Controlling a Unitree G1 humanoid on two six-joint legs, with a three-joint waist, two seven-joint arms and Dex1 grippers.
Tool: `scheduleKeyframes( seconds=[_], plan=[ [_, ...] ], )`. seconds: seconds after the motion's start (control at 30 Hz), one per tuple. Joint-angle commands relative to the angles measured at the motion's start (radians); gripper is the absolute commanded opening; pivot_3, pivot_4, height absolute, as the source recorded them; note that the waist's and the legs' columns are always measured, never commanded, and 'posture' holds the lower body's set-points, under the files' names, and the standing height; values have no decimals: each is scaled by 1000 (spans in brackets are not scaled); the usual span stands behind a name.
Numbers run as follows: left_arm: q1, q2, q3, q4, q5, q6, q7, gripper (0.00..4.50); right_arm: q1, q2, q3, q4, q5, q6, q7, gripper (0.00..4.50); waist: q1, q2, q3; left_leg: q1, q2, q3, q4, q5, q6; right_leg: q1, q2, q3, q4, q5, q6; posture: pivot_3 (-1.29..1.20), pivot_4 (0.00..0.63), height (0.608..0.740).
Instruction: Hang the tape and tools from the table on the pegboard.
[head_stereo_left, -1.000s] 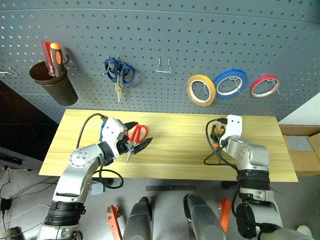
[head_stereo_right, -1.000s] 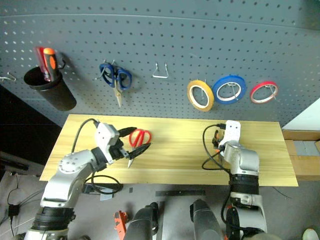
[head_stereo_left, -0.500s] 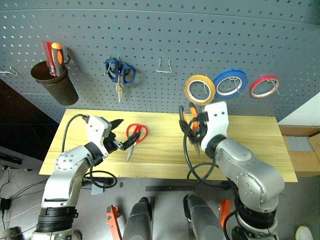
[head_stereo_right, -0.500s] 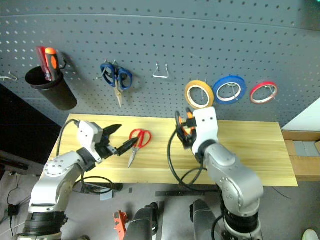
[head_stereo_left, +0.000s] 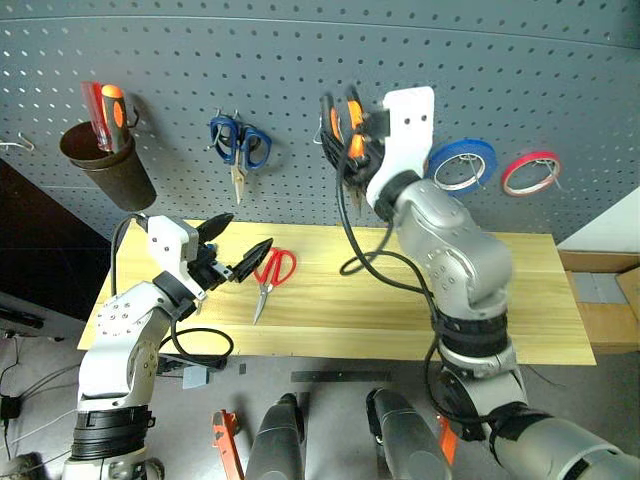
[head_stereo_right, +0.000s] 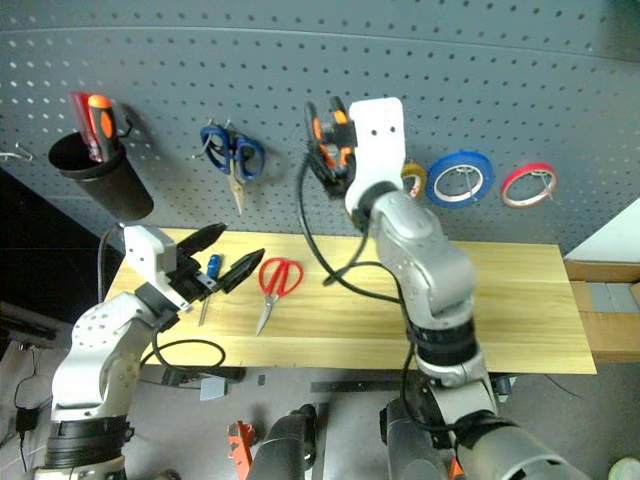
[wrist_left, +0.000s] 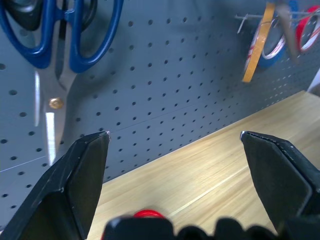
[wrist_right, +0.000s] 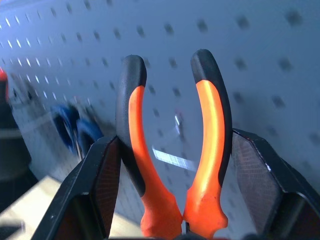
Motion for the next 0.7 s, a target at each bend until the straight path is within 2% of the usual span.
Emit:
scheduleKeyframes(
  seconds=[0.03, 0.4, 0.7],
  plan=[
    [-8, 9, 15, -41, -23, 2, 0, 4500, -76, 24, -35, 51, -4, -109, -15, 2799, 1, 0, 0, 0, 0, 0, 0, 0, 0, 0, 0, 0, 0, 0, 0, -59, 227, 740],
    [-33, 14, 20, -76, -43, 30, 21, 4500, -220, 72, -67, 314, -58, -437, -75, 2799, 5, -4, -3, 0, 0, 0, 1, 0, -1, 0, 0, -1, 2, 0, 0, -19, 206, 740],
    [-38, 8, 12, -89, -45, 34, 25, 4500, -243, 66, -68, 346, -62, -529, -104, 2799, 10, -5, -5, 0, -1, -1, 7, 1, -1, -1, -1, -1, 11, 0, 0, -10, 197, 740]
  ],
)
